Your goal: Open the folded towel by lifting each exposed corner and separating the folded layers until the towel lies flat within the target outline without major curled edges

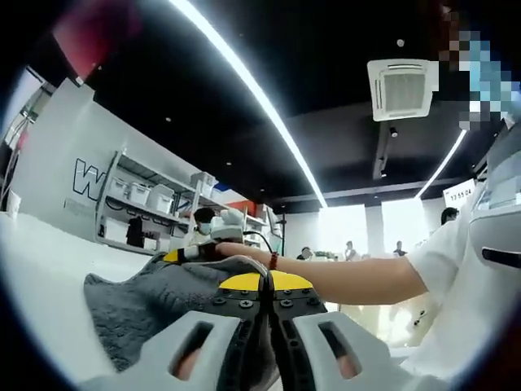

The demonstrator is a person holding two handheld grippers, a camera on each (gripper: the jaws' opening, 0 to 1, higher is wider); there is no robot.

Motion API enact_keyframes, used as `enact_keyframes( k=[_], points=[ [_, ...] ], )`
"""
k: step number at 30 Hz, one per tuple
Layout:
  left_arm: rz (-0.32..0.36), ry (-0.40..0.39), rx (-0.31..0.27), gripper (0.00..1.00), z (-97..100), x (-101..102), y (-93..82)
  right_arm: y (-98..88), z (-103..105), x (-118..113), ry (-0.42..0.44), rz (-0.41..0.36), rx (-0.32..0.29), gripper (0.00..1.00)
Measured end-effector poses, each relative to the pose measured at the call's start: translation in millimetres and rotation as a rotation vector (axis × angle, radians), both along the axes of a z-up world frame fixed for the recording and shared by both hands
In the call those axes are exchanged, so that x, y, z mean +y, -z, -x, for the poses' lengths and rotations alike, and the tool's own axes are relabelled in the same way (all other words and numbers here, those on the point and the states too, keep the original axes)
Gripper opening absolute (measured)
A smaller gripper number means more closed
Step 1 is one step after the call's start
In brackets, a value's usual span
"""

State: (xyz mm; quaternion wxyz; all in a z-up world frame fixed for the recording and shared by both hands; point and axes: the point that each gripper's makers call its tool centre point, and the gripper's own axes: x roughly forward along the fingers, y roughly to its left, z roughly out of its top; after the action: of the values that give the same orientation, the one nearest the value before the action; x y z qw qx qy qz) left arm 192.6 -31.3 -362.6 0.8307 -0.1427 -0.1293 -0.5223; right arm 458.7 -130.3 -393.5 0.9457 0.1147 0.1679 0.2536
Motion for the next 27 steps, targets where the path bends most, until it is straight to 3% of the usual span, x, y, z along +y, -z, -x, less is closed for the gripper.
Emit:
enact_keyframes(
  k=[25, 27],
  points=[
    [0.098, 0.1, 0.015, 0.0, 2.8, 13.7, -10.2, -12.6, 11.1, 26.4, -0.044, 0.048, -0.031, 0.0],
    [0.102, 0.102, 0.015, 0.0, 3.1, 14.6, -11.3, -14.3, 4.5, 24.9, -0.044, 0.042, -0.031, 0.0]
  ],
)
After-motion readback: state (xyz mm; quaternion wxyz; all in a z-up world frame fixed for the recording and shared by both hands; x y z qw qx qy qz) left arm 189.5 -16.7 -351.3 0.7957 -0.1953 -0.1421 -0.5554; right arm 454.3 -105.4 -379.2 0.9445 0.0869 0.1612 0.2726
